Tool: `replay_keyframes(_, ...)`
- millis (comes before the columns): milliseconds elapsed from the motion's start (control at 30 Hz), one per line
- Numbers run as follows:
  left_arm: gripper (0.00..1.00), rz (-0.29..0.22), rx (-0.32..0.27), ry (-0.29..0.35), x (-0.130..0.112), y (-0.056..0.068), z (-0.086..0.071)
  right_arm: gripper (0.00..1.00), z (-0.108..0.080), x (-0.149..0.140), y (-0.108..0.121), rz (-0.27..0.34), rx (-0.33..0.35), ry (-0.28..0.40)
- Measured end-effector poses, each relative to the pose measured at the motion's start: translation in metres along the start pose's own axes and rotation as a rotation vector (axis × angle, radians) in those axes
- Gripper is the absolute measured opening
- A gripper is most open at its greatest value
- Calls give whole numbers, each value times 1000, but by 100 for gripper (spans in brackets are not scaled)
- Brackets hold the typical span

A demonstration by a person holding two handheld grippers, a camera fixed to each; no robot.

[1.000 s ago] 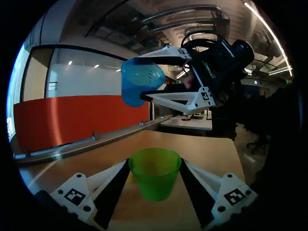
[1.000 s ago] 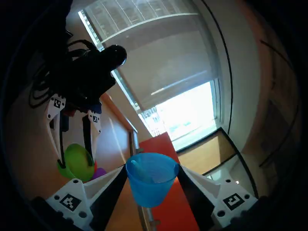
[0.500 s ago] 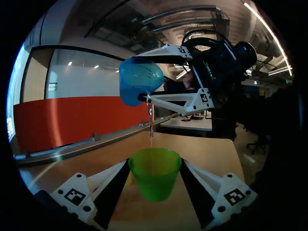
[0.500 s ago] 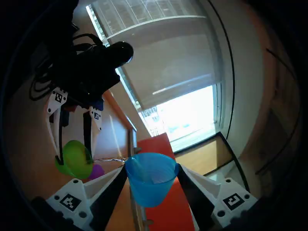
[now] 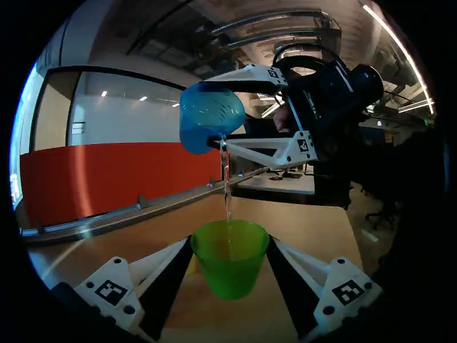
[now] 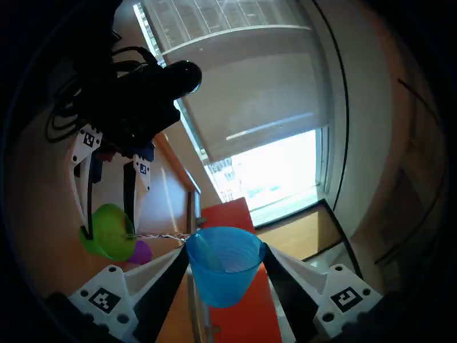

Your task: Pour water

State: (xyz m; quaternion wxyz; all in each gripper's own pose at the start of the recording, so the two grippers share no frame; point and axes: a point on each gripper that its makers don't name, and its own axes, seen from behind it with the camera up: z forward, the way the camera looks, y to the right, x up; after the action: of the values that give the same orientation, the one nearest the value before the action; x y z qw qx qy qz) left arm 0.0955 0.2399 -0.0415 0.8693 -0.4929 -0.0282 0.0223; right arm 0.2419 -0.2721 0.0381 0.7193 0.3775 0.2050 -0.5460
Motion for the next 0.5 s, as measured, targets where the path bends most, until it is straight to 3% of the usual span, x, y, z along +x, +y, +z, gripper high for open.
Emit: replay_keyframes(500,89,2,1,-2,1,1,3,93,-1,0,5,-50,-12,-2)
